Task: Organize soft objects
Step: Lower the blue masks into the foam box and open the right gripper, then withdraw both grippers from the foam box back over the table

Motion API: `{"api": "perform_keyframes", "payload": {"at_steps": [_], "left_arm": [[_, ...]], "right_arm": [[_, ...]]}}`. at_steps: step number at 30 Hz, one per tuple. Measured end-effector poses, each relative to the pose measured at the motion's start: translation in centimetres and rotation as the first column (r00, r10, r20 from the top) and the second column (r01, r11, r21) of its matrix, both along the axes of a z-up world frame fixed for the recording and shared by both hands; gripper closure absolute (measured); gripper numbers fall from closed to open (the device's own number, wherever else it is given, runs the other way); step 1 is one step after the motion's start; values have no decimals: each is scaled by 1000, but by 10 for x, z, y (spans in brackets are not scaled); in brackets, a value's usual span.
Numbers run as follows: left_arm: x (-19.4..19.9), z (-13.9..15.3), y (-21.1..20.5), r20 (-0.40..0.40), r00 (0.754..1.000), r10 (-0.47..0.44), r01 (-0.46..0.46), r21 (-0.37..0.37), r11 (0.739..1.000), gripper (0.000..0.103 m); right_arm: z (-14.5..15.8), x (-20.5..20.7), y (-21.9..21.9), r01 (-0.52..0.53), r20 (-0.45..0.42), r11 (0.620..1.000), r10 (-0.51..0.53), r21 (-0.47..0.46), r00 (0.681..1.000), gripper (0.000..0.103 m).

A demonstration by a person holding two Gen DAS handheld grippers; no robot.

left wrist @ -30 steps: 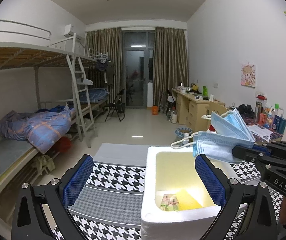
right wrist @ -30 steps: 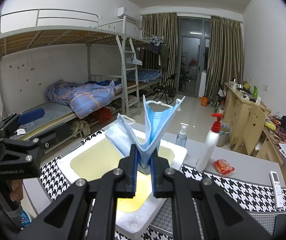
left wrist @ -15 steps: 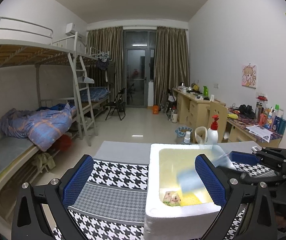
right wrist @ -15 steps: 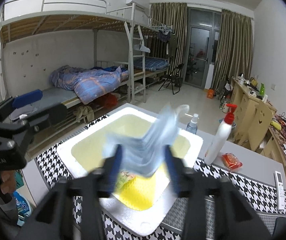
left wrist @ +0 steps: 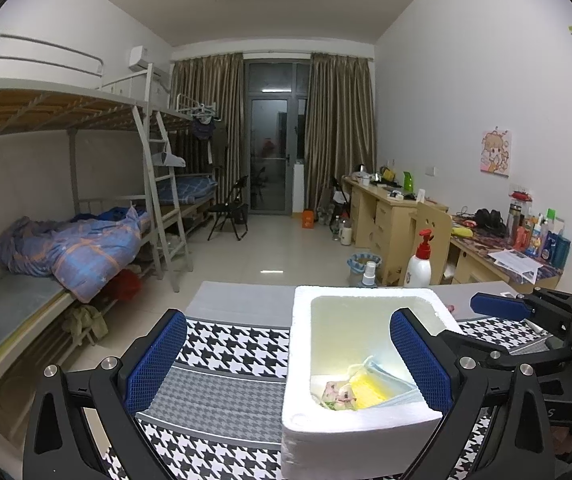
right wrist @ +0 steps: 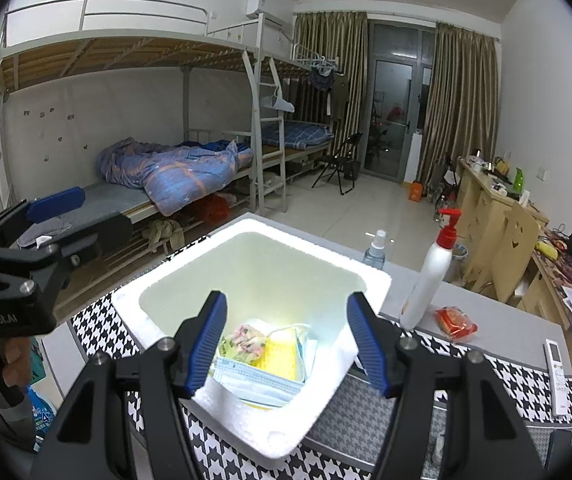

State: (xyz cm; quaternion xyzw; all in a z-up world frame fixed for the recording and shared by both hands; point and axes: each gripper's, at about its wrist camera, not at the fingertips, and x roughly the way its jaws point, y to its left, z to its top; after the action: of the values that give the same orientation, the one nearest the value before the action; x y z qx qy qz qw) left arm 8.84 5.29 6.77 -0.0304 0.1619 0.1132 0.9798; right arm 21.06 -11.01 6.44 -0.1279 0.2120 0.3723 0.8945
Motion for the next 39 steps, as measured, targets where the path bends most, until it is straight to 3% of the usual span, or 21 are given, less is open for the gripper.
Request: {"api": "perform_keyframes", "payload": {"at_steps": [9,21,39], "left_arm": [[0,2,-11,4,1000,-12,12,15,1000,1],[-6,6,-26,18,999,-35,35,22,999,1],[-10,12,-50,40,994,-99,97,43,994,1]], "right_arm": [[3,-2,-13,11,2,1000,-11,28,1000,34],[10,-9,-30,38,60,994,-44,100,997,9],[16,-13,-66,97,74,982,-110,161,991,8]]}}
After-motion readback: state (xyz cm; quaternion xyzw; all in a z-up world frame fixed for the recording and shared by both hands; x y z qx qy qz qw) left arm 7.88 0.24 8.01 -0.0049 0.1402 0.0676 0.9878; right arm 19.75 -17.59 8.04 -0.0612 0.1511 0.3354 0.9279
